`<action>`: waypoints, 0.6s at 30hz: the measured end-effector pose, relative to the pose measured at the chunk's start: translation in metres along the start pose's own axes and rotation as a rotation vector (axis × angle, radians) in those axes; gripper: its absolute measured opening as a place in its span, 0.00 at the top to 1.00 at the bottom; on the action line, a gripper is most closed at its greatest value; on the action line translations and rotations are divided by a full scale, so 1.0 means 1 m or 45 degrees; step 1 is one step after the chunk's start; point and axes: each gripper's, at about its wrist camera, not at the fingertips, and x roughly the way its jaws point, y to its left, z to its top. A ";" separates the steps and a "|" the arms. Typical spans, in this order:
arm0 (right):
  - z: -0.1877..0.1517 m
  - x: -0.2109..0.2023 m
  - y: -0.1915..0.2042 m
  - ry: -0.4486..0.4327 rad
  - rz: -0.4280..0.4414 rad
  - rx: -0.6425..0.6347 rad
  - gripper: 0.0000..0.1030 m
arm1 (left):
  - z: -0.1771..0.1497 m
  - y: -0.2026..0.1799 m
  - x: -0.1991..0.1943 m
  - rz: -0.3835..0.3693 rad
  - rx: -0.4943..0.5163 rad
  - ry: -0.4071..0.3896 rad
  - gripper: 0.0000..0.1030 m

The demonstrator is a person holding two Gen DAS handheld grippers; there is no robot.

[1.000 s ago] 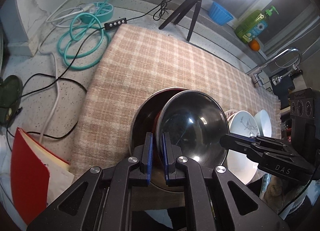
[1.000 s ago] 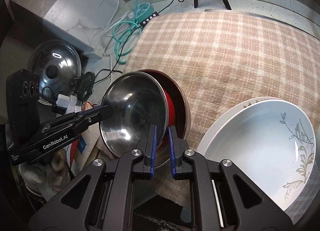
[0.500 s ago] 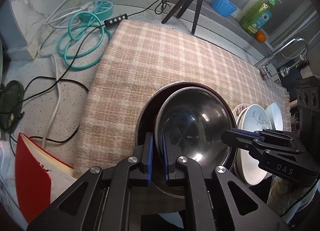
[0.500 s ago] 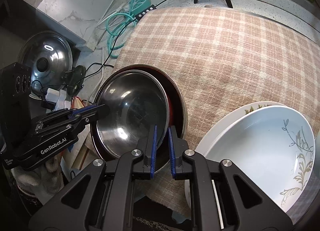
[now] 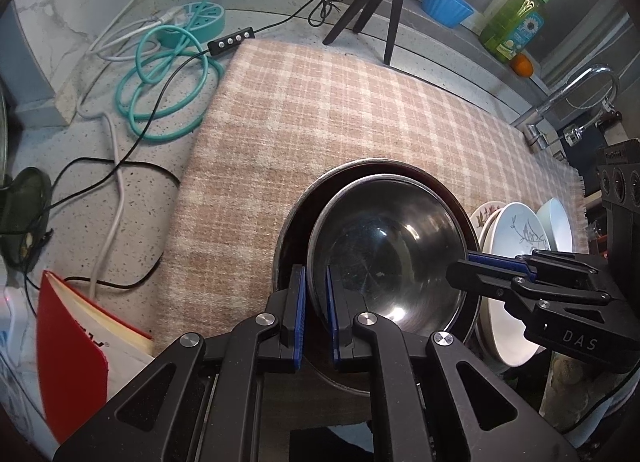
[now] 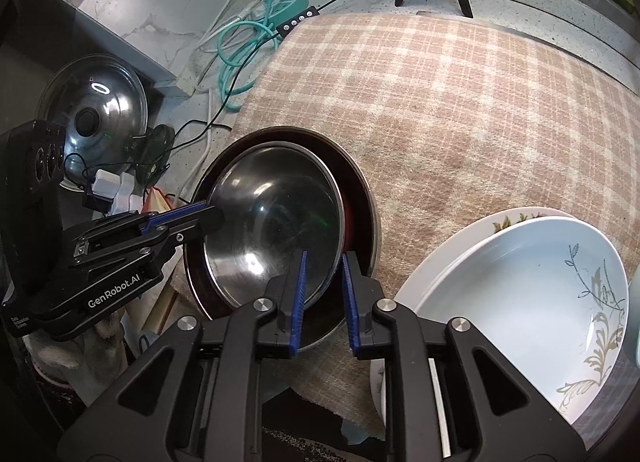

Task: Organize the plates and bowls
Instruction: 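Lower the red-bottomed bowl into the large steel bowl, then open the left gripper and move it toward the pale blue-white bowl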

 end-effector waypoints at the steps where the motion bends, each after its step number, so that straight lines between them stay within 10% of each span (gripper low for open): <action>1: 0.000 0.000 0.000 -0.003 -0.003 -0.002 0.81 | 0.000 0.000 0.000 0.000 0.001 0.002 0.92; 18: 0.000 -0.039 -0.001 -0.118 0.024 -0.015 0.59 | 0.007 -0.012 -0.024 0.019 0.026 -0.077 0.89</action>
